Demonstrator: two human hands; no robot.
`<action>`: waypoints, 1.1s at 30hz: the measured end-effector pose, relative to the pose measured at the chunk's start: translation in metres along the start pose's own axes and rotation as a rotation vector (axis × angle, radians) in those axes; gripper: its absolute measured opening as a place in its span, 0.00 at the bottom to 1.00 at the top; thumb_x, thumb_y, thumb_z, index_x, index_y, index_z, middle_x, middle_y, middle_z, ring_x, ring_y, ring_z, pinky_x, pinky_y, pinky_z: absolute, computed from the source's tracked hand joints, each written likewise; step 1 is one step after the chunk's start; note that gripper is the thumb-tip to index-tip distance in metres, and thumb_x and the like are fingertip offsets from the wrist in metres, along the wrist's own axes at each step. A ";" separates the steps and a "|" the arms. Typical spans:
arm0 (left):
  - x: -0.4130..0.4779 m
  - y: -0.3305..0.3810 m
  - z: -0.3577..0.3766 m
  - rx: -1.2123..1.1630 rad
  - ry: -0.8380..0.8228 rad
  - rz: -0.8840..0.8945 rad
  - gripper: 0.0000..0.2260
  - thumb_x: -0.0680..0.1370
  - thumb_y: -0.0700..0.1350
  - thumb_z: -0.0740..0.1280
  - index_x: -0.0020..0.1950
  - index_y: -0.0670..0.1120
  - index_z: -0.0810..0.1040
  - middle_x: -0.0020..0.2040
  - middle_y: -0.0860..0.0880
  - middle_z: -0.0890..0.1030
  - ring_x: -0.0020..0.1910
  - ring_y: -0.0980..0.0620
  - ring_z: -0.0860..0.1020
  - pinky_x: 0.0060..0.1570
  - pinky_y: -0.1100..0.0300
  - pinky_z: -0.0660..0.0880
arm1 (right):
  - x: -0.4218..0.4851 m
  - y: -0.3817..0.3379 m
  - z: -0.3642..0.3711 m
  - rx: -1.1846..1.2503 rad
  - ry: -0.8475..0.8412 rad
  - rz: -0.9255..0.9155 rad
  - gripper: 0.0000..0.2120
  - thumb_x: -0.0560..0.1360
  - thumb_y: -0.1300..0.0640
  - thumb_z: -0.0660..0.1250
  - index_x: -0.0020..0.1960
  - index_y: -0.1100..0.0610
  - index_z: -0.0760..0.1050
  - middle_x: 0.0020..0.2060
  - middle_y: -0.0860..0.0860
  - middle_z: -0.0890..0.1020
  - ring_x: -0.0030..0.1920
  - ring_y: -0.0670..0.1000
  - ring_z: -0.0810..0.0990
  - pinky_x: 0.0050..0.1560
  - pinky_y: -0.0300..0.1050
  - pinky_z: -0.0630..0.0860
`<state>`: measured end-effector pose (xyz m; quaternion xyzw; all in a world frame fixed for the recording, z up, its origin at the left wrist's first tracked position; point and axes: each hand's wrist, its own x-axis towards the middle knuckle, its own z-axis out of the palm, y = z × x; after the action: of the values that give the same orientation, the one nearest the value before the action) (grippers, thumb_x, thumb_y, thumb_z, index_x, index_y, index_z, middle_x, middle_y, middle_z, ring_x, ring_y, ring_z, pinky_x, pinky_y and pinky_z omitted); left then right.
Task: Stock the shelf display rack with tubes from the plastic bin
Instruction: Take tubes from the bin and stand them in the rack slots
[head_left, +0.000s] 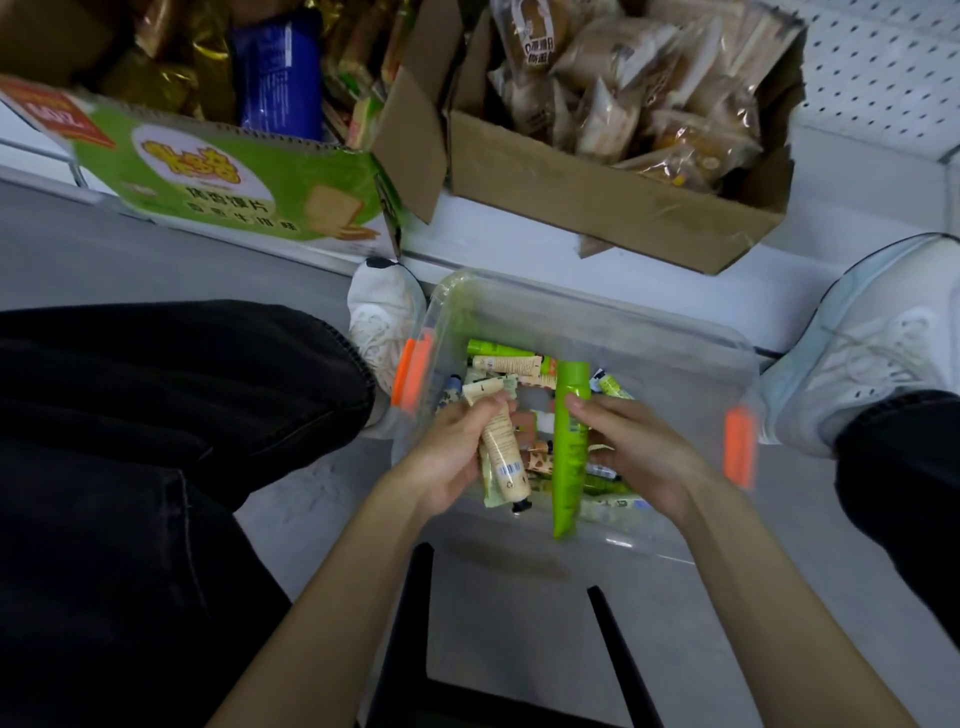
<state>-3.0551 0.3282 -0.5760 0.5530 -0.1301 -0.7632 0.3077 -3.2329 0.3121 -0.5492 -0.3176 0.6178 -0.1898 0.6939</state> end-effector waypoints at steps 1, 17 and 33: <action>-0.001 -0.004 -0.001 0.018 -0.020 -0.010 0.13 0.81 0.47 0.61 0.60 0.41 0.76 0.55 0.41 0.83 0.54 0.43 0.81 0.58 0.43 0.76 | 0.000 -0.001 0.002 0.001 -0.015 0.005 0.18 0.62 0.43 0.72 0.46 0.53 0.83 0.43 0.49 0.83 0.44 0.50 0.78 0.46 0.46 0.71; -0.009 -0.014 -0.021 0.041 0.093 0.018 0.17 0.69 0.44 0.74 0.57 0.46 0.79 0.46 0.45 0.85 0.46 0.46 0.83 0.50 0.49 0.79 | 0.031 0.009 -0.001 0.026 0.024 0.027 0.15 0.75 0.48 0.65 0.47 0.61 0.78 0.37 0.53 0.83 0.37 0.49 0.82 0.38 0.39 0.78; 0.030 0.027 -0.058 0.348 0.066 0.053 0.22 0.64 0.44 0.76 0.56 0.39 0.80 0.49 0.44 0.85 0.51 0.46 0.84 0.56 0.48 0.76 | 0.128 0.130 -0.036 -0.474 -0.033 0.127 0.21 0.74 0.54 0.70 0.64 0.61 0.74 0.57 0.51 0.76 0.59 0.48 0.73 0.56 0.38 0.70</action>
<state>-2.9986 0.2968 -0.6051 0.6191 -0.2644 -0.7024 0.2314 -3.2635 0.3158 -0.7326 -0.4351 0.6524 0.0095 0.6205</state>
